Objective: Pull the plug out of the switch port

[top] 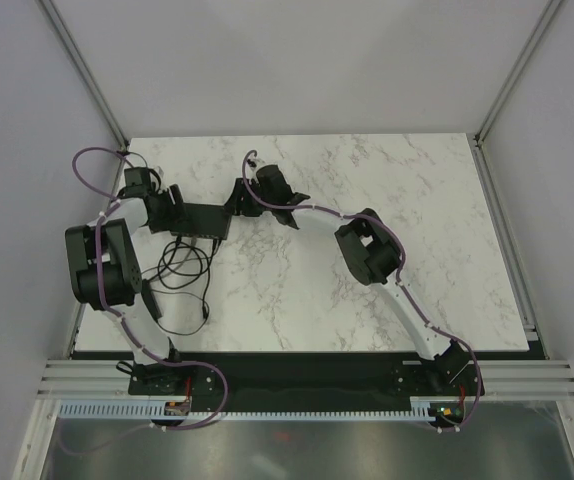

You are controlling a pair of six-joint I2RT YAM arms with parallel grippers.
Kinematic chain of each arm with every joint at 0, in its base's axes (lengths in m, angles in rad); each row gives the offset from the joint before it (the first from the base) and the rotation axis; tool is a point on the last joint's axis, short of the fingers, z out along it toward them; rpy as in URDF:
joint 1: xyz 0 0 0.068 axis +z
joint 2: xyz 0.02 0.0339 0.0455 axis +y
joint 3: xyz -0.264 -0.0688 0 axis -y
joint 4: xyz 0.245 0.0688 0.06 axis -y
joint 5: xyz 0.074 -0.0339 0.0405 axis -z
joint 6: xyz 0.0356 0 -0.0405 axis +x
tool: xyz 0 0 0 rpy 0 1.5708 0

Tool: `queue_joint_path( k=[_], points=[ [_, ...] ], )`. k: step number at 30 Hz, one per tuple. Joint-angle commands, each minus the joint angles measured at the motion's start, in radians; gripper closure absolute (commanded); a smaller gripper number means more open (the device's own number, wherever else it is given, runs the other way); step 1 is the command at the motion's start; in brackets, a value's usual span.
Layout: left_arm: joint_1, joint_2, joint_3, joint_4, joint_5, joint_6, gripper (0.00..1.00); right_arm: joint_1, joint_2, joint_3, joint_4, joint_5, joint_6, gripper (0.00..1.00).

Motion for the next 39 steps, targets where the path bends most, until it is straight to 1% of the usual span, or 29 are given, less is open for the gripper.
queue_joint_path(
  k=[1, 3, 4, 7, 9, 11, 12, 15, 16, 17, 18, 19, 20, 21, 23, 25, 26, 27, 28, 29, 31, 32, 36, 39],
  points=[
    [-0.010, -0.050, -0.055, -0.024, 0.074, 0.001, 0.28, 0.004, 0.039, 0.083, 0.063, -0.048, -0.044, 0.44],
    [-0.012, -0.090, -0.090, -0.024, 0.074, 0.001, 0.28, 0.003, 0.053, 0.095, 0.080, -0.062, -0.045, 0.44],
    [-0.015, -0.102, -0.101, -0.020, 0.182, -0.107, 0.30, 0.003, 0.061, 0.121, 0.081, -0.072, -0.041, 0.44],
    [-0.013, -0.145, -0.162, -0.006, 0.224, -0.155, 0.31, 0.000, 0.088, 0.182, 0.075, -0.105, -0.036, 0.44],
    [-0.012, -0.188, -0.217, 0.015, 0.232, -0.178, 0.31, 0.000, 0.095, 0.192, 0.075, -0.114, -0.034, 0.44],
    [-0.012, -0.220, -0.243, 0.025, 0.183, -0.197, 0.31, -0.006, 0.081, 0.167, 0.077, -0.106, -0.045, 0.44],
    [-0.010, -0.260, -0.260, 0.025, 0.159, -0.201, 0.29, -0.009, 0.044, 0.141, 0.078, -0.094, -0.047, 0.43],
    [-0.010, -0.346, -0.267, 0.020, 0.090, -0.207, 0.27, -0.029, -0.074, -0.041, 0.091, -0.036, -0.082, 0.37],
    [-0.009, -0.368, -0.265, 0.020, 0.071, -0.209, 0.25, -0.034, -0.106, -0.075, 0.084, -0.011, -0.090, 0.34],
    [-0.010, -0.384, -0.262, 0.015, 0.067, -0.207, 0.25, -0.049, -0.166, -0.107, 0.057, 0.010, -0.097, 0.30],
    [-0.009, -0.401, -0.250, 0.014, 0.062, -0.206, 0.25, -0.054, -0.195, -0.136, 0.042, 0.044, -0.114, 0.27],
    [-0.009, -0.426, -0.242, 0.015, 0.068, -0.192, 0.25, -0.060, -0.221, -0.199, 0.029, 0.056, -0.125, 0.23],
    [-0.012, -0.429, -0.218, 0.015, 0.068, -0.192, 0.25, -0.065, -0.273, -0.233, 0.005, 0.072, -0.133, 0.17],
    [-0.015, -0.426, -0.201, 0.015, 0.068, -0.192, 0.25, -0.066, -0.298, -0.305, 0.003, 0.095, -0.128, 0.14],
    [-0.016, -0.377, -0.143, 0.015, 0.068, -0.192, 0.25, -0.068, -0.344, -0.371, 0.023, 0.077, -0.108, 0.11],
    [-0.018, -0.334, -0.100, 0.015, 0.068, -0.192, 0.25, -0.066, -0.361, -0.451, 0.058, 0.011, -0.044, 0.11],
    [-0.018, -0.295, -0.071, 0.015, 0.068, -0.192, 0.25, -0.065, -0.373, -0.481, 0.128, -0.008, -0.015, 0.12],
    [-0.018, -0.279, -0.058, 0.015, 0.068, -0.192, 0.25, -0.062, -0.376, -0.544, 0.174, -0.023, 0.010, 0.16],
    [-0.023, -0.261, -0.049, 0.000, 0.203, -0.147, 0.67, -0.057, -0.381, -0.570, 0.219, -0.045, 0.063, 0.20],
    [-0.023, -0.225, -0.026, 0.003, 0.208, -0.143, 0.69, -0.055, -0.384, -0.593, 0.297, -0.049, 0.090, 0.29],
    [-0.024, -0.187, -0.009, 0.005, 0.231, -0.135, 0.75, -0.046, -0.375, -0.641, 0.369, -0.069, 0.131, 0.44],
    [-0.024, -0.156, -0.004, 0.009, 0.237, -0.134, 0.77, -0.042, -0.361, -0.646, 0.406, -0.086, 0.153, 0.49],
    [-0.033, -0.119, -0.036, 0.035, 0.266, -0.137, 0.78, -0.019, -0.335, -0.667, 0.491, -0.071, 0.214, 0.50],
    [-0.041, -0.107, -0.035, 0.035, 0.266, -0.137, 0.78, 0.003, -0.310, -0.647, 0.508, -0.075, 0.246, 0.50]
  ],
)
